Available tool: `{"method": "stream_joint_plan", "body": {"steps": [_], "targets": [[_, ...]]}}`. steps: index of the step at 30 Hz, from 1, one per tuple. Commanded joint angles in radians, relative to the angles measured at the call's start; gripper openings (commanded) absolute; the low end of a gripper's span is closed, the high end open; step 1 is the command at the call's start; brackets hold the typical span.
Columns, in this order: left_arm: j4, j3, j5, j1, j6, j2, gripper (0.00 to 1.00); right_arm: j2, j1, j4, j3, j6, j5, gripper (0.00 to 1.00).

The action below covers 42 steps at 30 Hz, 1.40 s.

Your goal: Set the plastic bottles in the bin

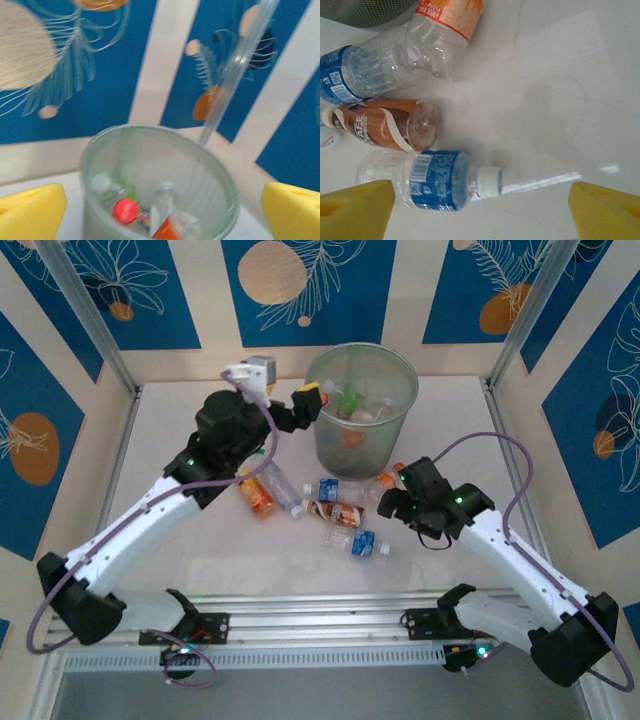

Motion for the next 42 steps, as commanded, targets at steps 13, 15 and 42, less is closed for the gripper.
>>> {"method": "stream_joint_plan", "body": {"steps": [13,15,42], "targets": [[-0.275,-0.295,-0.474,-0.002,-0.039,-0.262,1.00,0.308,-0.236,0.486,-0.041,0.027,-0.194,0.84],[-0.289,-0.314,-0.491,-0.001,-0.046,-0.284,0.99,0.359,-0.243,0.497,-0.022,0.025,-0.187,0.83],[-0.322,-0.333,-0.501,0.009,-0.072,-0.297,0.99,0.631,-0.302,0.572,0.061,-0.046,-0.140,0.80]]}}
